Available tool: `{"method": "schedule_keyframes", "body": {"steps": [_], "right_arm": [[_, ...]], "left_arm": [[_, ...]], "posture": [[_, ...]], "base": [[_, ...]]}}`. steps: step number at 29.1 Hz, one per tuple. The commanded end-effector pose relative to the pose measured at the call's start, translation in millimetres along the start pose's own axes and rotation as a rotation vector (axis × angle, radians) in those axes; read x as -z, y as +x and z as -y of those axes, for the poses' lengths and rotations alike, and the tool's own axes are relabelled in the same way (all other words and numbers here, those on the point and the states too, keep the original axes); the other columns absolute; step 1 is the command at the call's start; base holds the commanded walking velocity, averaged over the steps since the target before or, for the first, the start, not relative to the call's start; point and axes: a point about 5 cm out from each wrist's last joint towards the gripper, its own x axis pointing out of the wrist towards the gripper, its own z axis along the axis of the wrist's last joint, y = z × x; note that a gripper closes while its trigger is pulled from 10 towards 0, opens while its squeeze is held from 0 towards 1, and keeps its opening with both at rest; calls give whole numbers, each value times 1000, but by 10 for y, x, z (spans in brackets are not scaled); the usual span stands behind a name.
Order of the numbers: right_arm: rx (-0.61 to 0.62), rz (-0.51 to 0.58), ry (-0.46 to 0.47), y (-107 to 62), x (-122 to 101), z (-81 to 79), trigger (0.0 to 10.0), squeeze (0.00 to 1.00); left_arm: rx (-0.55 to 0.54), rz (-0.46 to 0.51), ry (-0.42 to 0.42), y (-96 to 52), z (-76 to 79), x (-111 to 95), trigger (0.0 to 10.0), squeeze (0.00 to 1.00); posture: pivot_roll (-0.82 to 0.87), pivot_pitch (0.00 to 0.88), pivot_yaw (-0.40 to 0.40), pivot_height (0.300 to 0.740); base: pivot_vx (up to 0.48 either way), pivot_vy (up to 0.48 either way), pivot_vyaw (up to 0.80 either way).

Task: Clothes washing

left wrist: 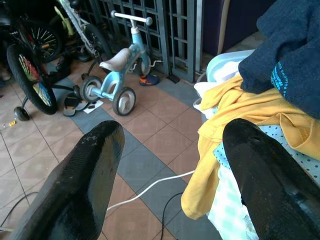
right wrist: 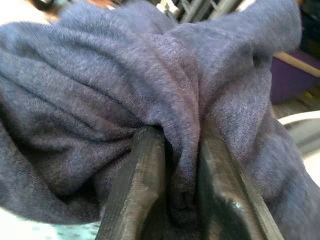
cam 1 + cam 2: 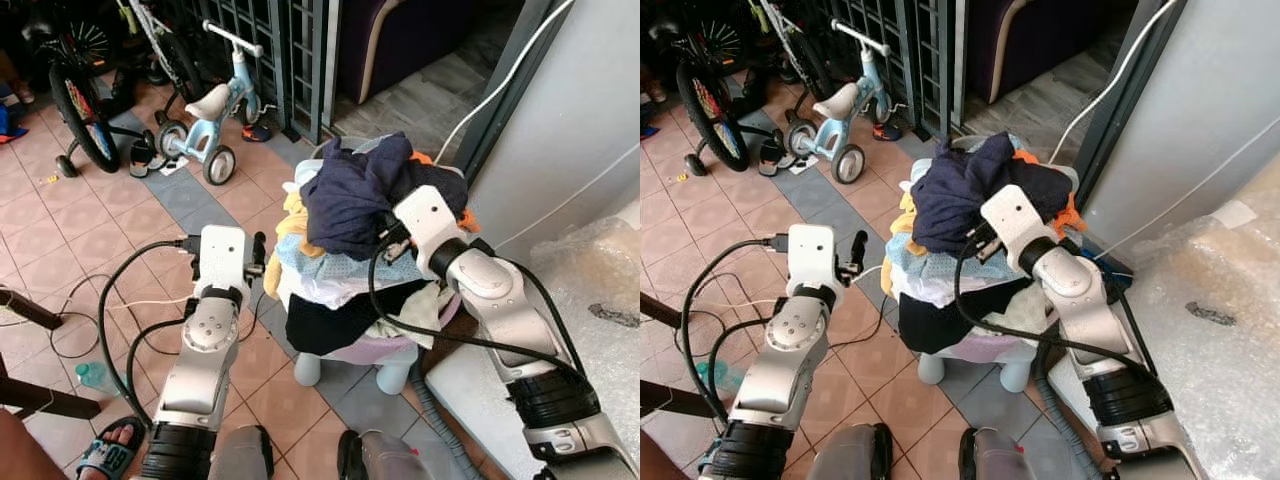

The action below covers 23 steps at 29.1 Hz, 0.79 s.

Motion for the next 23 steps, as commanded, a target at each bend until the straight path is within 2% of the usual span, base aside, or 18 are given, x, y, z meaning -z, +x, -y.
{"method": "schedule_keyframes", "body": {"steps": [1,2,3,9,10,11,12,13,14,16,17,18,19,23], "right_arm": [[165,-48,39,-9,42,266,10000,1000],[225,-46,82,-9,30,340,10000,1000],[231,-36,104,-7,14,347,10000,1000],[183,-2,102,3,-44,226,10000,1000],[181,-4,109,1,-39,212,5294,1000],[174,-12,123,-2,-25,199,4078,965],[168,-29,146,-11,6,184,3647,0],[168,-36,159,-15,20,183,3647,0],[166,-38,163,-20,26,184,2863,0],[153,-41,158,-28,36,181,3020,0],[149,-42,157,-32,41,181,3843,0],[161,-44,157,-42,51,199,1608,0],[190,-54,159,-61,80,259,0,0],[252,-49,168,-83,78,387,0,0]], "left_arm": [[6,-5,8,-4,0,11,10000,0],[2,-7,9,-7,-11,15,10000,0],[1,-8,10,-9,-15,17,10000,0],[-1,-8,11,-12,-19,12,10000,0],[-1,-8,11,-11,-20,11,10000,0],[-2,-9,11,-11,-23,12,10000,0],[-2,-11,11,-12,-25,16,10000,0],[-2,-11,11,-12,-25,16,10000,0],[-1,-12,11,-11,-24,17,10000,0],[0,-12,12,-11,-24,20,10000,0],[0,-13,12,-11,-25,21,10000,0],[1,-13,12,-10,-25,23,10000,0],[0,-14,12,-8,-26,23,10000,0],[-3,-16,12,-6,-28,25,10000,0]], "posture": [[-47,87,7,740],[-45,89,7,740],[-45,89,7,740],[-44,95,8,740],[-45,96,9,740],[-45,96,9,740],[-47,97,10,740],[-47,97,10,740],[-48,97,10,740],[-48,97,10,740],[-50,97,11,740],[-51,96,11,740],[-50,95,11,740],[-50,95,11,740]], "base": [[0,0,0],[0,0,0],[0,0,0],[0,0,0],[0,0,0],[0,0,0],[0,0,0],[0,0,0],[0,0,0],[0,0,0],[0,0,0],[0,0,0],[0,0,0],[0,0,0]]}}
